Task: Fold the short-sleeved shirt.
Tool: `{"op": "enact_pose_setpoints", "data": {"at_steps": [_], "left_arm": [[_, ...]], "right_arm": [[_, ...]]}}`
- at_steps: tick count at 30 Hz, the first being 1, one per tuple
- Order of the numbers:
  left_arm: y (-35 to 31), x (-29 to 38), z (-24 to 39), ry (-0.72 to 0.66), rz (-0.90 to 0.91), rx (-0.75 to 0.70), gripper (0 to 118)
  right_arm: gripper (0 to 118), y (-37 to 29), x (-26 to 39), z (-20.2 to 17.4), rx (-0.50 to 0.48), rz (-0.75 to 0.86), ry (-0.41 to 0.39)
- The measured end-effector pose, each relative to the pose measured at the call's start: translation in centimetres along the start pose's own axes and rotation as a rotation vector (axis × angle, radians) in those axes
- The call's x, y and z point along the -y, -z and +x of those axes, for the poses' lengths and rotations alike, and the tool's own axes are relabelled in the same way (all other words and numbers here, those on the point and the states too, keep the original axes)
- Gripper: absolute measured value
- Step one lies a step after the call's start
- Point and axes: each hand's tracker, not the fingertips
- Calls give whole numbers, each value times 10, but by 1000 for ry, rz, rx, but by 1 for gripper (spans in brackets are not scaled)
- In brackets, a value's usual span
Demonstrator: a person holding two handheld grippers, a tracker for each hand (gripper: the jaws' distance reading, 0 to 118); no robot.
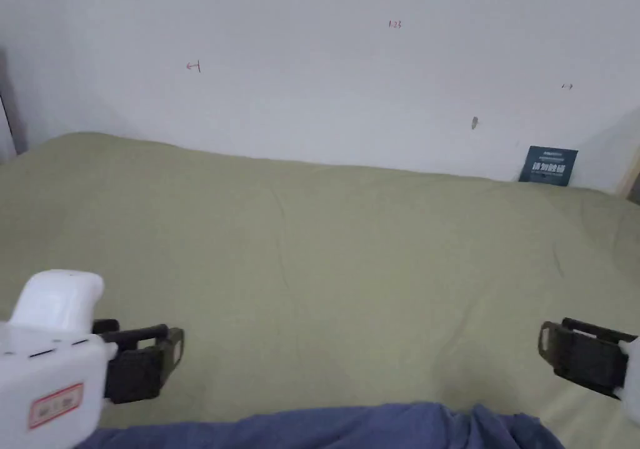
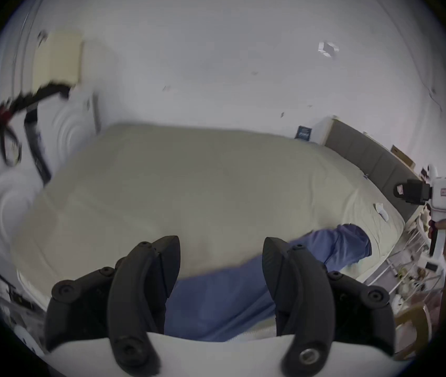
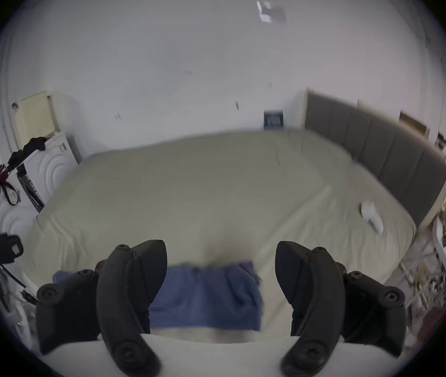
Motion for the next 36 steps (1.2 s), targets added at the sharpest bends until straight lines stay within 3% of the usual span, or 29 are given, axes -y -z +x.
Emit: {"op": "enact_pose_setpoints", "data": {"at_steps": [3, 7, 8, 9, 10, 11, 13, 17, 23, 27, 31, 32, 33, 35, 36], "left_arm": [[5, 5, 49, -17, 57, 35, 68], [9, 49, 94, 28, 85, 89, 67], [9, 60, 101, 46, 75, 96, 64], [9, 74, 108, 48, 85, 77, 43], [9, 87, 112, 39, 108, 59, 7], [8, 97, 114, 19, 139, 31, 0], [-3, 114, 121, -11, 235, -47, 0], [6, 118, 128, 57, 119, -44, 0], [16, 119, 110, -10, 66, -59, 0], [17, 105, 50, -34, -7, -88, 0], [11, 95, -42, -192, -130, -275, 0], [9, 94, -60, -215, -138, -324, 6], [6, 94, -77, -240, -165, -338, 23], [8, 98, -102, -302, -215, -348, 72], [14, 104, -113, -340, -263, -297, 82]], "right_arm": [[89, -13, 32, -41, -72, 131, -45], [83, -19, 87, -80, -83, 61, -160], [71, -19, 98, -83, -88, 36, -166], [40, -18, 107, -88, -77, 27, -157], [7, -16, 116, -91, -68, 19, -150], [2, -13, 122, -94, -57, 11, -143], [1, -12, 134, -101, -9, 14, -124], [1, -10, 141, -109, -9, 31, -162], [1, -19, 136, -107, -50, 42, -157], [1, -24, 124, -93, -62, 47, -132], [1, -22, 110, -80, -36, 70, -125], [1, -19, 107, -77, -30, 69, -126], [1, -17, 103, -74, -28, 66, -123], [1, -8, 101, -66, -46, 36, -108], [1, -2, 100, -63, -58, 2, -106]]}}
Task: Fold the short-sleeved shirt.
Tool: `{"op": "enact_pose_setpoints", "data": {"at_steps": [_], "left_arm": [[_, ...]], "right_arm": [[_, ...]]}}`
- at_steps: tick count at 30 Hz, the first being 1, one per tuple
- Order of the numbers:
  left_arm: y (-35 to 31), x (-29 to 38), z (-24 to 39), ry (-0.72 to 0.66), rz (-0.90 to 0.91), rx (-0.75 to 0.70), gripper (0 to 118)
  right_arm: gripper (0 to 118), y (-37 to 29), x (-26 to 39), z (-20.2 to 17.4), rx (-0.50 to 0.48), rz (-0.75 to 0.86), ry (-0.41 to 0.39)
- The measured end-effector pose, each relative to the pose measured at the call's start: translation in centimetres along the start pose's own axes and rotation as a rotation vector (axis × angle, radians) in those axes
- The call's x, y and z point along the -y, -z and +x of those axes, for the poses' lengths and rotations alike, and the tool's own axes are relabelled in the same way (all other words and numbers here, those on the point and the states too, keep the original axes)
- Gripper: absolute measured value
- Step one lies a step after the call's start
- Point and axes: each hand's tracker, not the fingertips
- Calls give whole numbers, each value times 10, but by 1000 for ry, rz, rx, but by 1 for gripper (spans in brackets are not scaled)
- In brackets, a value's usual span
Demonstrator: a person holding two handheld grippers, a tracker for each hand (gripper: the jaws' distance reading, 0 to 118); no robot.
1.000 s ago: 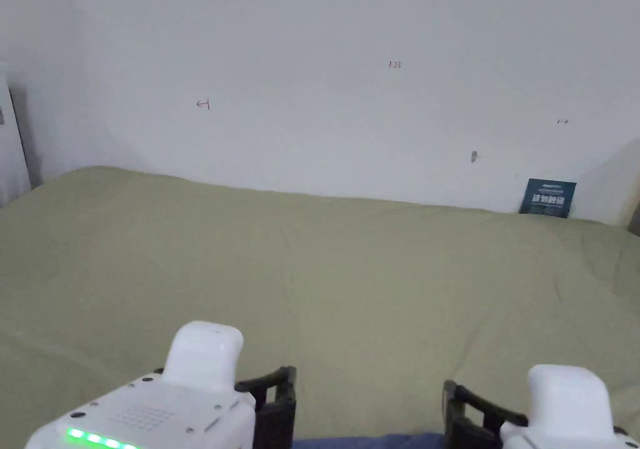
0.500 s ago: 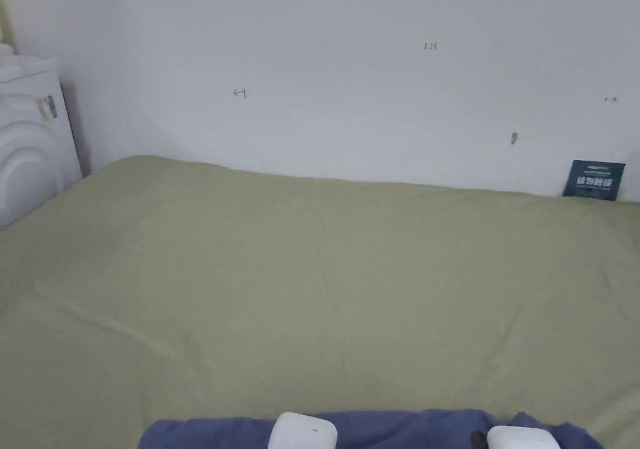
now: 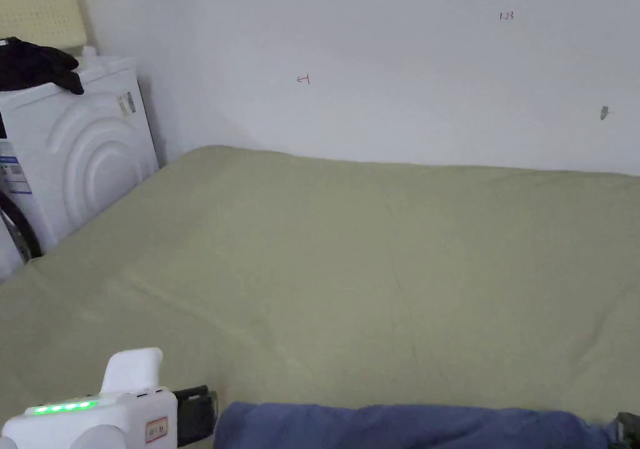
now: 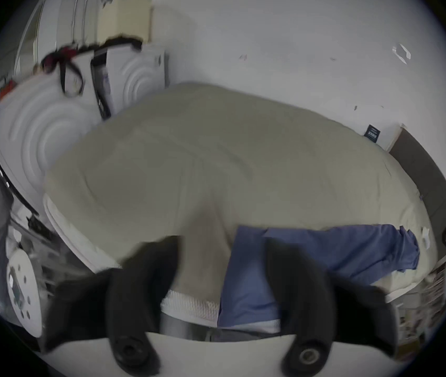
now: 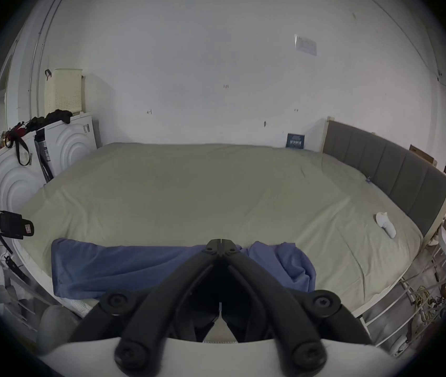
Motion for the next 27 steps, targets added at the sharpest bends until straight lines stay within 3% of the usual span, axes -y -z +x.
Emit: {"op": "enact_pose_setpoints", "data": {"at_steps": [4, 7, 11, 13, 14, 16, 17, 20, 24, 27], "left_arm": [[65, 9, -14, -169, -224, 286, 82], [97, 18, -5, -174, -194, 259, 82], [107, 22, 13, -60, -187, 197, 82], [104, 18, 19, -70, -203, 183, 81], [101, 16, 19, -86, -208, 172, 78], [93, 12, 20, -138, -209, 167, 32], [90, 13, 24, -123, -201, 175, 18], [93, 13, 37, -68, -204, 209, 13], [84, 11, 26, -241, -144, 319, 10], [57, -3, 35, -203, -112, 361, 10]], "right_arm": [[1, 21, -2, 6, -102, -155, 9], [1, 20, -2, 7, -122, -130, 45], [1, 16, -5, 5, -126, -143, 18], [1, 15, -6, 5, -122, -146, 14], [1, 15, -6, 5, -120, -148, 15], [1, 14, -7, 5, -119, -158, 13], [1, 14, -6, 5, -116, -160, 11], [1, 12, -4, 8, -115, -162, 12], [1, 2, -3, 18, -116, -174, 35], [1, -10, -5, 31, -88, -161, 44]]}}
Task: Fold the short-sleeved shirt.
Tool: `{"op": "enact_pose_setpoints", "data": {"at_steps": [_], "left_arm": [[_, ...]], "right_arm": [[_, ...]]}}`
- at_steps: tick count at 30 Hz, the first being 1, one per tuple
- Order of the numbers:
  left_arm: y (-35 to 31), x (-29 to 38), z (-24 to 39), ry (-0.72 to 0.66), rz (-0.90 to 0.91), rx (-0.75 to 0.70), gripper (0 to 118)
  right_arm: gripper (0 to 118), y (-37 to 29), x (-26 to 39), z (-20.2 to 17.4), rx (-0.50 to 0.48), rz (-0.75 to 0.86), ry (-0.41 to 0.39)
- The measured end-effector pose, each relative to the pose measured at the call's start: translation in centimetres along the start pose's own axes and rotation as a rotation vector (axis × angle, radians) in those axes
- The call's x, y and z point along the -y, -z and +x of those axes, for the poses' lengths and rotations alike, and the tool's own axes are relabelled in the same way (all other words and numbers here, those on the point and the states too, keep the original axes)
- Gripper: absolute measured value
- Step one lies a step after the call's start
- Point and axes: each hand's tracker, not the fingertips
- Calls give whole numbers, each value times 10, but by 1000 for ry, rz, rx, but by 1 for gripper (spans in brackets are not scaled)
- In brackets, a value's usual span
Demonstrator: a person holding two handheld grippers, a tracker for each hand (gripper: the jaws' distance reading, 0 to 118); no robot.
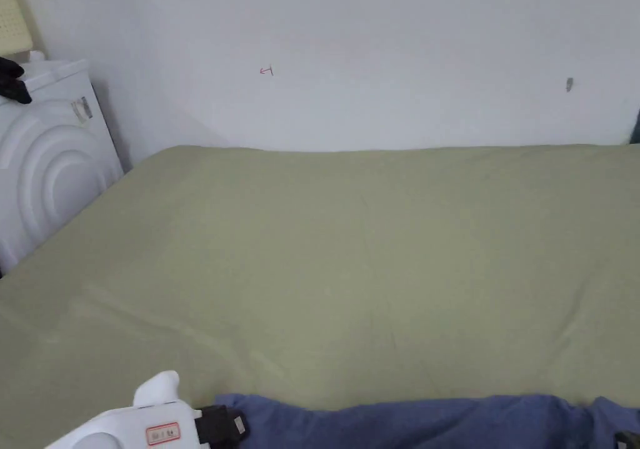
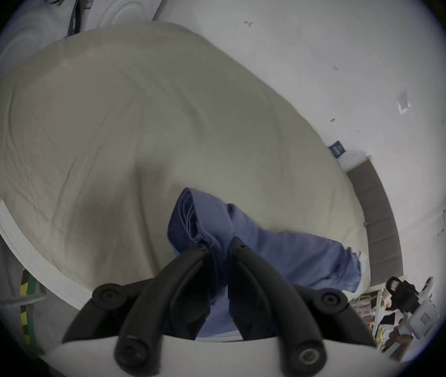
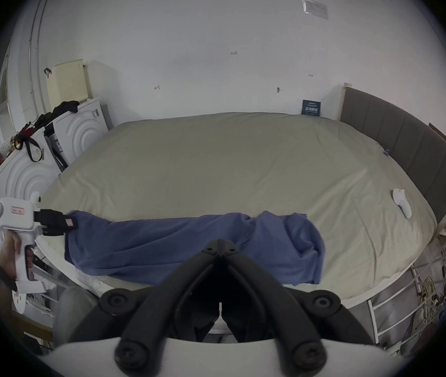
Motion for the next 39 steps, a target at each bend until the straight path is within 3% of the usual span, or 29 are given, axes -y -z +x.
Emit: {"op": "enact_pose_setpoints", "data": {"at_steps": [2, 5, 12, 18, 21, 23, 28, 29, 31, 37, 39], "left_arm": [[-10, -4, 22, 47, 15, 10, 10], [-6, -5, 62, 39, 0, 143, 10], [49, 12, 166, 79, -114, 329, 10], [113, 44, 226, 81, -221, 324, 12], [135, 53, 227, 67, -266, 321, 29], [138, 51, 224, 40, -264, 284, 29], [103, 31, 203, 66, -157, 363, 28], [92, 30, 198, 97, -119, 390, 27], [74, 31, 188, 199, -53, 434, 0], [81, 57, 160, 307, -61, 307, 0], [97, 67, 152, 299, -76, 331, 0]], "right_arm": [[1, -8, -3, 9, 20, 9, 16], [1, -19, -7, 21, 40, 39, 49], [1, -36, -4, 44, 62, 66, 90], [2, -40, 10, 61, 83, 32, 132], [2, -43, 16, 68, 86, 22, 145], [2, -46, 19, 71, 89, 25, 153], [2, -49, 18, 76, 93, 43, 160], [2, -50, 18, 76, 97, 48, 162], [2, -49, 17, 76, 98, 50, 164], [2, -48, 17, 64, 71, 59, 148], [2, -51, 17, 60, 54, 63, 134]]}}
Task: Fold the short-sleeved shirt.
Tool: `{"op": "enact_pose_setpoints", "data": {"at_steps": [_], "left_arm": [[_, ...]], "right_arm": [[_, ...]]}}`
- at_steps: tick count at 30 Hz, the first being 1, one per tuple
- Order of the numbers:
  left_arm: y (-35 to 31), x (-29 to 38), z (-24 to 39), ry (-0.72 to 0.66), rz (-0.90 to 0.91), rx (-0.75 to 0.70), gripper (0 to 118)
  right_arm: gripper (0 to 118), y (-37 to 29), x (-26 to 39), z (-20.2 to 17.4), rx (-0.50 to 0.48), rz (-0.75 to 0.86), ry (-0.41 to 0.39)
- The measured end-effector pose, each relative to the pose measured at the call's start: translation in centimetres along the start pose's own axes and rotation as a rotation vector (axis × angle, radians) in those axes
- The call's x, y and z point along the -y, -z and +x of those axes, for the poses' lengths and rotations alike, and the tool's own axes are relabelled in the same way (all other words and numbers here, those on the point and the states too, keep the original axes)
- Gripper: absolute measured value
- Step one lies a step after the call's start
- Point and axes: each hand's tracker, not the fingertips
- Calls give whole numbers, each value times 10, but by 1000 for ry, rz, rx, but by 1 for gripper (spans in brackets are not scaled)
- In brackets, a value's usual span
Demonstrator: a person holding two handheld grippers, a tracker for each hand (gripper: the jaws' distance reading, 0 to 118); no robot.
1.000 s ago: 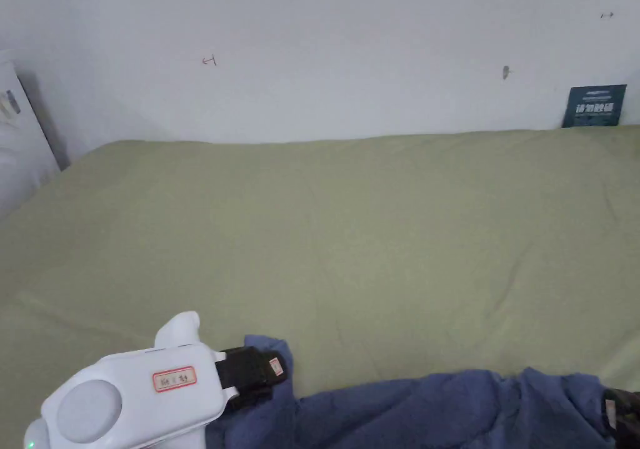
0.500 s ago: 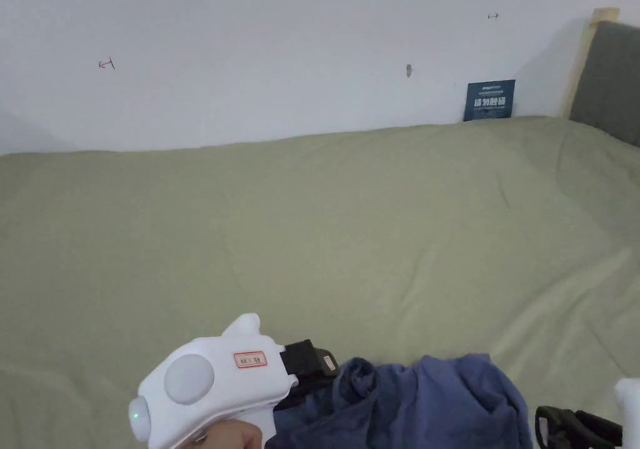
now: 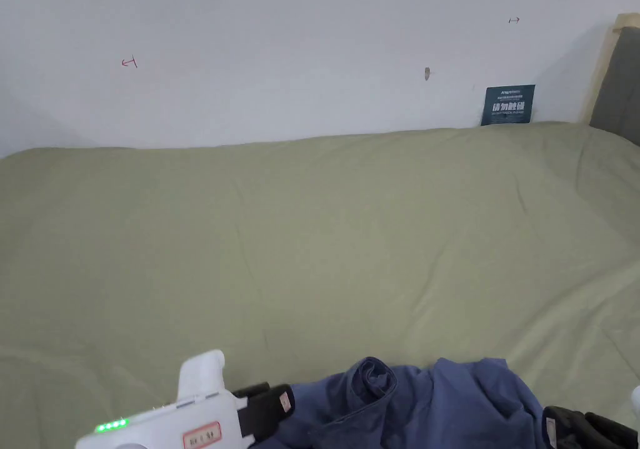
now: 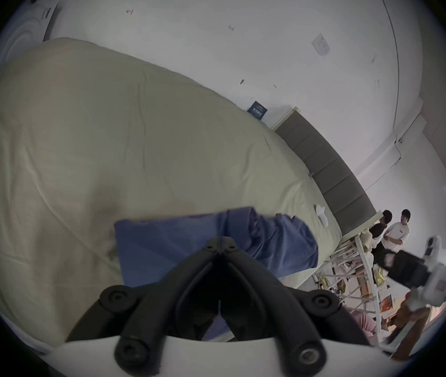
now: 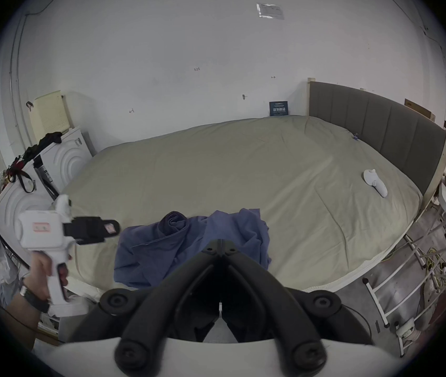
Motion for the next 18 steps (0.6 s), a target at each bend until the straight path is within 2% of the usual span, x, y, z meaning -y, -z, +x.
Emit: {"op": "enact_pose_setpoints", "data": {"at_steps": [2, 7, 12, 18], "left_arm": [[17, 15, -6, -34, -28, 45, 0], [62, 42, 9, -19, -63, 82, 0], [93, 66, 39, -24, -119, 221, 0], [119, 86, 55, -58, -160, 269, 0]], "right_arm": [[2, -4, 1, -2, -6, 6, -14], [2, -11, 3, -2, -5, 16, -18], [2, -15, 4, -2, 7, 4, -32], [2, -20, 3, -2, 17, 0, -46]]}}
